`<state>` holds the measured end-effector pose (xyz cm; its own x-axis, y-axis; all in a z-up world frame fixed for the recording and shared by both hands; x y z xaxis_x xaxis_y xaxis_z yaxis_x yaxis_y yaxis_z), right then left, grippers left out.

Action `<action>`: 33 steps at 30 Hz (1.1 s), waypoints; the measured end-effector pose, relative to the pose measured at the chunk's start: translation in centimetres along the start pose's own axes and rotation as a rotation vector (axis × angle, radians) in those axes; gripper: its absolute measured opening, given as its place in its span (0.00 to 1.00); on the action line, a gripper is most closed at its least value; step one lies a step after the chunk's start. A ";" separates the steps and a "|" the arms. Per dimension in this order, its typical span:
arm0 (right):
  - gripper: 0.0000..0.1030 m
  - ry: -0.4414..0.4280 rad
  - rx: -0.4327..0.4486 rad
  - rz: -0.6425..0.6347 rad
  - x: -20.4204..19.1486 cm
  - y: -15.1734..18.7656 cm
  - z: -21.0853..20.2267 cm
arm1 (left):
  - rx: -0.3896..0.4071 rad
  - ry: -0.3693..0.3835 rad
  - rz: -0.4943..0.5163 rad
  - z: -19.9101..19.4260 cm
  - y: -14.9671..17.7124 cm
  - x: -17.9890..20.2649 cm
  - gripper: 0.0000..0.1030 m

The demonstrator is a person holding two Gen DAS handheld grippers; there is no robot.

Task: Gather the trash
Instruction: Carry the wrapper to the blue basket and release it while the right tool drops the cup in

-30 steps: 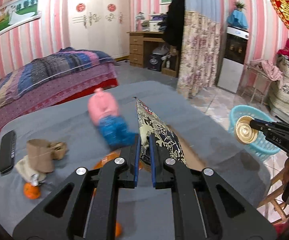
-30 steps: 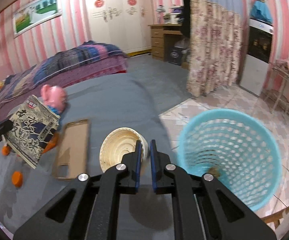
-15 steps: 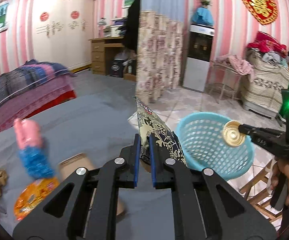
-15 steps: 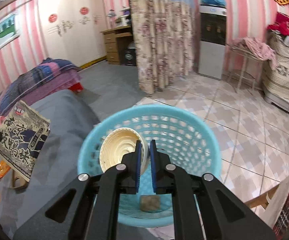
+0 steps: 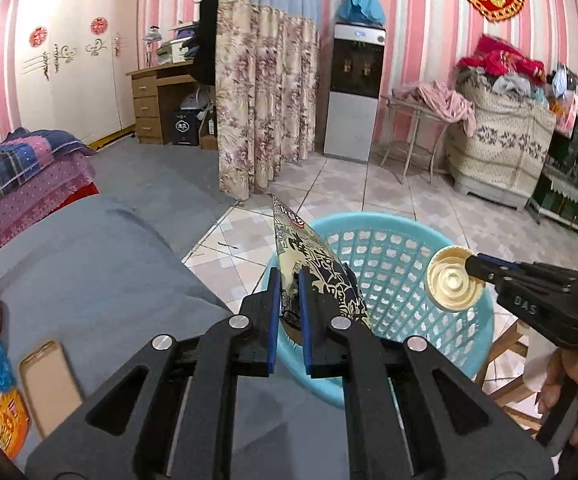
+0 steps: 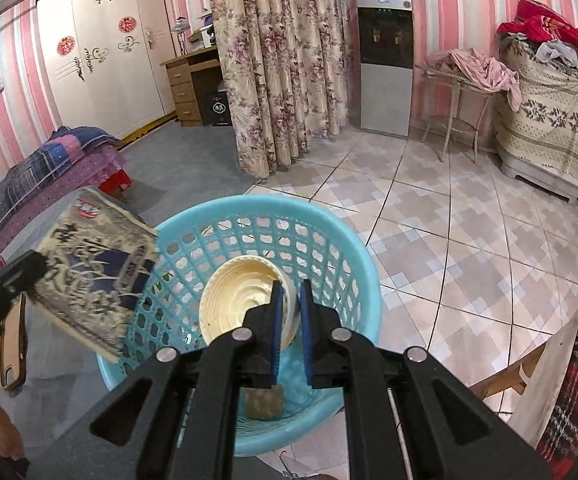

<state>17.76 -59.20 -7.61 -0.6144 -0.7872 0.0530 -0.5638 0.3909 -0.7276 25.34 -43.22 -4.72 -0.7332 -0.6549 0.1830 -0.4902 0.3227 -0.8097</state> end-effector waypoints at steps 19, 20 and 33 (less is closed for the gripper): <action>0.09 -0.006 -0.024 -0.017 -2.0 0.8 1.4 | 0.042 -0.104 -0.029 -1.8 -0.2 -3.0 0.86; 0.09 -0.009 -0.022 -0.019 -2.3 0.8 1.4 | 0.049 -0.111 -0.038 -2.3 -0.1 -3.4 0.87; 0.71 -0.012 0.024 -0.027 -4.1 0.6 0.2 | 0.094 -0.192 -0.097 -6.7 0.1 -6.8 0.91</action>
Point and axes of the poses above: each gripper's, at about its wrist camera, not at the fingertips, and z roughly the way its jaws point, x to its right, y to its underside, the point moved 4 cm from there along z, roughly the way its jaws point, and after that the axes turned 15 degrees about y, right-handed, at the moved point
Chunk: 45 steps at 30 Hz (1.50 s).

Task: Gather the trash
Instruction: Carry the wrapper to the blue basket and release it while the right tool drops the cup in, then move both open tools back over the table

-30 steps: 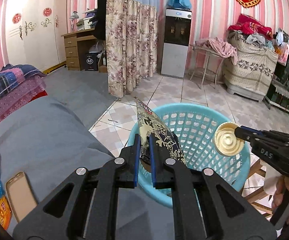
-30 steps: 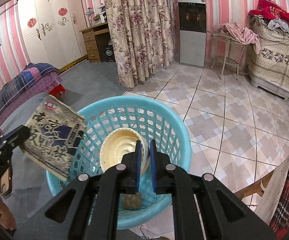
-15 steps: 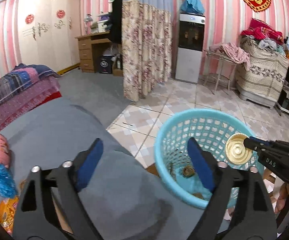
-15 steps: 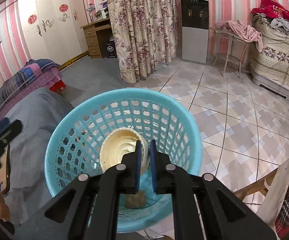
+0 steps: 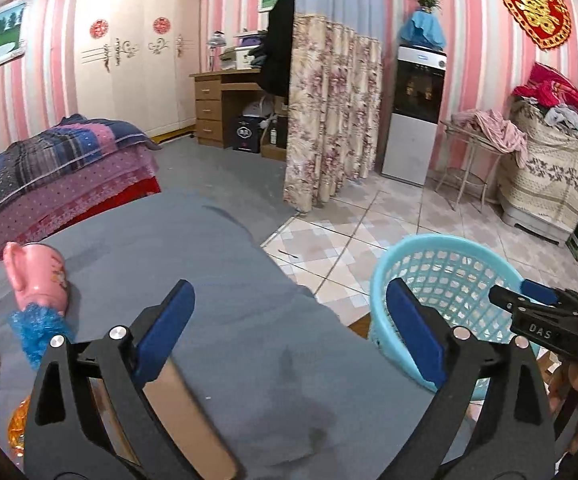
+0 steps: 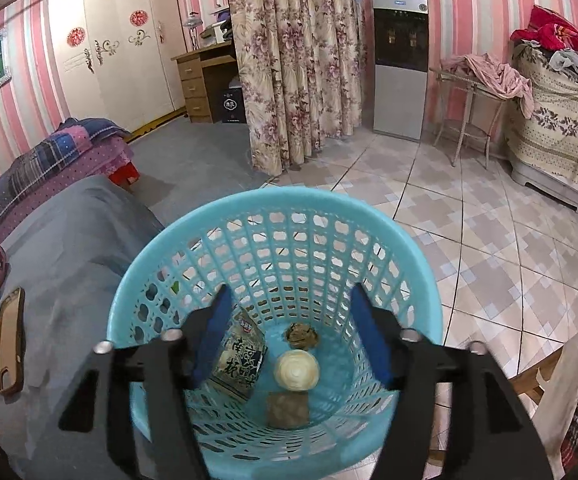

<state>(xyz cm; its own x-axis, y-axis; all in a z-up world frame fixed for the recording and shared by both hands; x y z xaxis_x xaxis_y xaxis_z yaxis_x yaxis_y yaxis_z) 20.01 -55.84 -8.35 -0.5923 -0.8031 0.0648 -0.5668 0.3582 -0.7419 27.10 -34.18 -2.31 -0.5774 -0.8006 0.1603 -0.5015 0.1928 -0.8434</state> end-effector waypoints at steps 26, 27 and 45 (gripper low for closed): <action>0.96 -0.220 0.104 -0.156 -11.4 2.8 -9.0 | 0.009 -0.196 -0.169 -13.3 6.4 -12.2 0.95; 0.96 -0.233 0.107 -0.170 -12.2 3.2 -9.3 | 0.000 -0.205 -0.173 -13.8 6.8 -12.7 0.95; 0.96 -0.450 0.058 -0.332 -24.3 8.9 -14.8 | -0.056 -0.377 -0.236 -23.5 12.7 -19.9 0.95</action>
Point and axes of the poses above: each gripper's, at about its wrist camera, not at the fingertips, and z roughly the way its jaws point, x to its right, y to its underside, the point moved 4 cm from there along z, roughly the way its jaws point, and after that the axes turned 15 degrees about y, right-handed, at the moved point
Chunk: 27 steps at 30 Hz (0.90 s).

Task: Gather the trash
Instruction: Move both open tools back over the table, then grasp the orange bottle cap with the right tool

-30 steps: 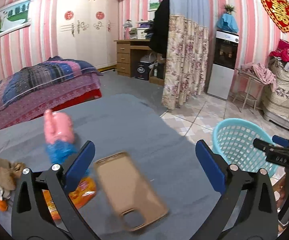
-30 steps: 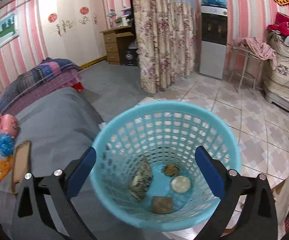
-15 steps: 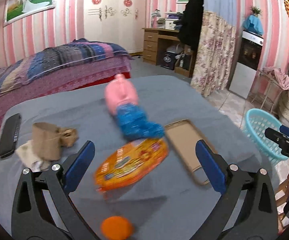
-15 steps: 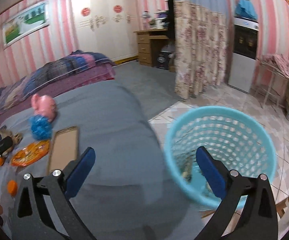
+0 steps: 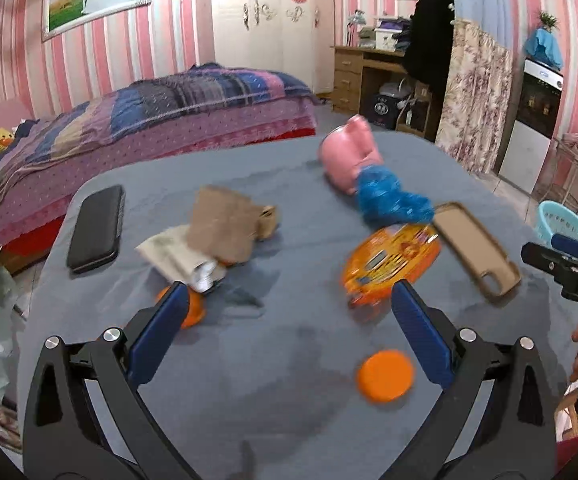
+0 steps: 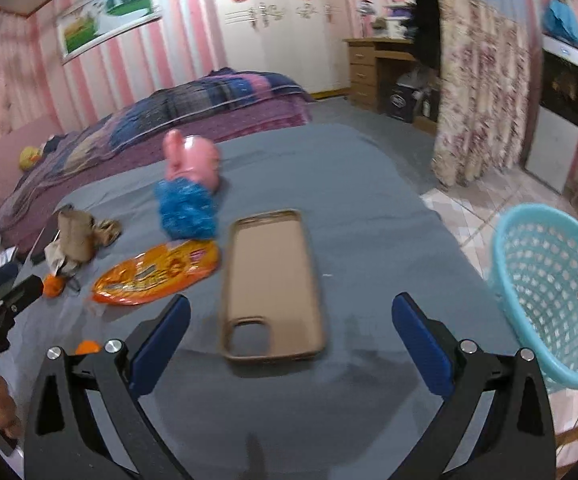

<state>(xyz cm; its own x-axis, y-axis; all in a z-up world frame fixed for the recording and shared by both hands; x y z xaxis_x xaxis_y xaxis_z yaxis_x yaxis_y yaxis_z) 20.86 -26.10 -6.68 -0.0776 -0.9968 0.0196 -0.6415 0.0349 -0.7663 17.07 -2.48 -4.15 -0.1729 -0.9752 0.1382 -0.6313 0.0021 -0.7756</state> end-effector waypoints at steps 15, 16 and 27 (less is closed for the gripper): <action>0.96 -0.142 -0.022 -0.177 -10.1 3.2 -1.1 | -0.029 -0.081 -0.153 -2.5 5.2 -8.4 0.95; 0.96 -0.150 -0.019 -0.183 -10.5 3.3 -1.2 | -0.029 -0.082 -0.153 -2.6 5.4 -8.8 0.95; 0.94 -0.216 0.024 -0.369 -15.6 6.3 -2.4 | -0.012 -0.077 -0.219 -3.2 7.4 -11.0 0.95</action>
Point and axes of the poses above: each gripper's, at about its wrist camera, not at the fingertips, and z roughly the way its jaws point, x to its right, y to its underside, the point moved 4 cm from there along z, roughly the way its jaws point, and after that the axes turned 15 degrees about y, right-handed, at the moved point
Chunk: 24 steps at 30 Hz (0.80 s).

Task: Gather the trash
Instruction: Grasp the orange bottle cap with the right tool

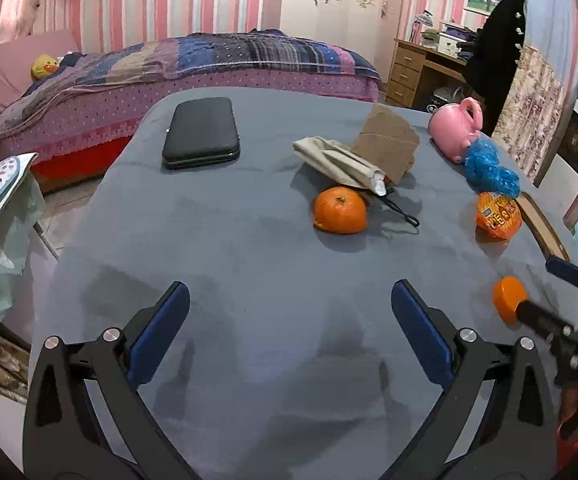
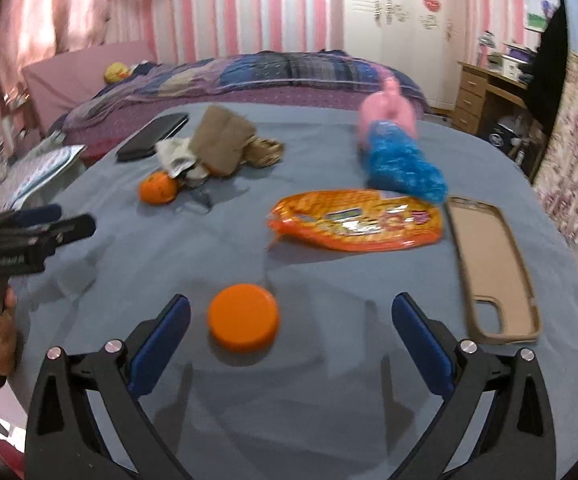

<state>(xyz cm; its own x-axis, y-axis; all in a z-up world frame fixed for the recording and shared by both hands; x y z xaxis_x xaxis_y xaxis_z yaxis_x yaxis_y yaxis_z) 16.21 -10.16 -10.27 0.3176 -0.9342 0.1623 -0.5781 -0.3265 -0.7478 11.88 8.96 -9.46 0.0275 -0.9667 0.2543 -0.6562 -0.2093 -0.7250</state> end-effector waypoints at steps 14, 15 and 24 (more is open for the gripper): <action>0.39 -0.084 0.002 0.017 0.5 -0.1 0.0 | 0.004 -0.021 0.043 0.5 -0.9 1.2 0.95; 0.39 -0.065 0.008 0.014 0.8 -0.2 -0.1 | 0.006 -0.018 0.045 0.6 -1.2 1.4 0.95; 0.39 0.015 0.024 0.150 6.9 -1.2 -0.4 | -0.059 0.003 0.087 5.2 -3.8 2.9 0.79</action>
<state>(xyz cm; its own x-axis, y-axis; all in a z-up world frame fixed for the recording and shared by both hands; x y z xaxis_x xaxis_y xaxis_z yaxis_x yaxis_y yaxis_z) 18.78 -16.27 -7.95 0.2182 -0.9742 0.0571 -0.6000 -0.1801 -0.7795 18.38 6.19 -9.36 -0.0339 -0.9803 0.1945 -0.6992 -0.1158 -0.7055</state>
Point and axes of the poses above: each gripper's, at about its wrist camera, not at the fingertips, and z roughly the way its jaws point, x to its right, y to its underside, the point moved 4 cm from there along z, roughly the way its jaws point, and after that the axes turned 15 degrees about y, right-handed, at the moved point
